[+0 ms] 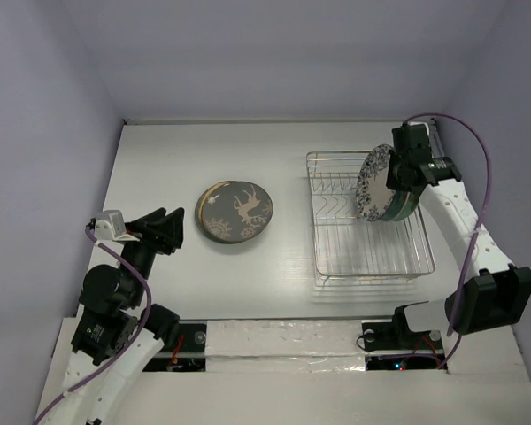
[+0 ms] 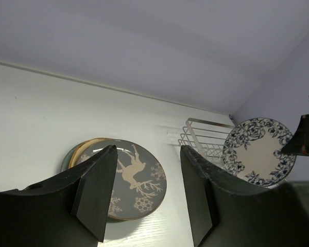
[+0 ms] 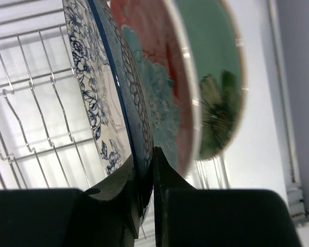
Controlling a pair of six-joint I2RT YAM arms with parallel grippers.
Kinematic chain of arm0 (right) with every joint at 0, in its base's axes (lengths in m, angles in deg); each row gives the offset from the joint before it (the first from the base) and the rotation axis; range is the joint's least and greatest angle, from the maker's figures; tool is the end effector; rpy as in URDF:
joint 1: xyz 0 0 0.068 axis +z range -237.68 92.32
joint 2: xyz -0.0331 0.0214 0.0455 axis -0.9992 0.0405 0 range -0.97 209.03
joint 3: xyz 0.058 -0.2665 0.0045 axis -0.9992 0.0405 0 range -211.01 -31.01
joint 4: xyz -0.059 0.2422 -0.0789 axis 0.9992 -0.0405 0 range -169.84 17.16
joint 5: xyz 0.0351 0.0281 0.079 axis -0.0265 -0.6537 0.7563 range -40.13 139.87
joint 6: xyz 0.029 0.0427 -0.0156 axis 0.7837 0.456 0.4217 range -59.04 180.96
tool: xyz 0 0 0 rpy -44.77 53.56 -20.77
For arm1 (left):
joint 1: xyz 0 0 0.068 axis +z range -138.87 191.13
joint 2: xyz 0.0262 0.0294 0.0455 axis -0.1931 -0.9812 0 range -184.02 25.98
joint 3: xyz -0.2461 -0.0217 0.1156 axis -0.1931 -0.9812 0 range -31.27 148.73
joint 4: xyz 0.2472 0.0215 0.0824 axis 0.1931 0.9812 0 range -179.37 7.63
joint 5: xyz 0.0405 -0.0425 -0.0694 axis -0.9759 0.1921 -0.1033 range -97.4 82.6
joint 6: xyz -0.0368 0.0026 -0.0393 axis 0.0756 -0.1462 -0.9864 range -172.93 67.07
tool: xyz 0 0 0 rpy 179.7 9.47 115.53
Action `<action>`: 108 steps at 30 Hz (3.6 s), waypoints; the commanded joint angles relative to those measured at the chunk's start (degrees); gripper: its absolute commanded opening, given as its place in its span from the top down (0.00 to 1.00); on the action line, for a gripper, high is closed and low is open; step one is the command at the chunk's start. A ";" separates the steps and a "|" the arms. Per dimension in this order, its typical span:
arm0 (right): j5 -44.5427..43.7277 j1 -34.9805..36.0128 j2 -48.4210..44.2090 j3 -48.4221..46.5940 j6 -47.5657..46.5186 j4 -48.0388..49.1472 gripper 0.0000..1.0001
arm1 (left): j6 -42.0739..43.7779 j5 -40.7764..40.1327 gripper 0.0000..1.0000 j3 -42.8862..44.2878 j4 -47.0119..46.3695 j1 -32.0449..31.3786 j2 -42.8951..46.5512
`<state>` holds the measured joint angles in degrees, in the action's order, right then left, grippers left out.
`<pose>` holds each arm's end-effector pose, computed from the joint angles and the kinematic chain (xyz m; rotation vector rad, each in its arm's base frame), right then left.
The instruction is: Unload the plates from the dish rack
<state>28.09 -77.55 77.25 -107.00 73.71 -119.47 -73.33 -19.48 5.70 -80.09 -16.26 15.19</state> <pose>0.2817 0.0369 0.3417 0.2239 2.3506 -0.2689 0.0551 -0.0201 0.3566 -0.1052 1.3001 -0.5808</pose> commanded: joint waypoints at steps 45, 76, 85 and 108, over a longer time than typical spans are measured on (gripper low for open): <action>30.65 31.09 20.12 10.51 49.65 70.00 1.00 | -0.78 0.21 0.52 -0.06 -0.58 -0.38 -4.77; -7.79 35.24 -1.01 7.60 24.96 20.98 0.35 | -0.60 0.21 0.51 -0.14 -0.84 -0.38 -1.34; -9.95 8.96 -12.12 4.64 9.93 10.52 0.97 | -0.25 0.21 0.51 -0.32 -1.10 -0.38 -1.52; -15.04 -0.64 8.17 -6.80 0.34 5.24 0.56 | -0.16 0.21 0.50 -0.23 -1.28 -0.38 -1.61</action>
<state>14.23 -77.72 84.59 -109.58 75.33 -115.39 -74.01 -19.46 5.70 -78.82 -16.29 13.68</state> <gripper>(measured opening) 0.474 0.495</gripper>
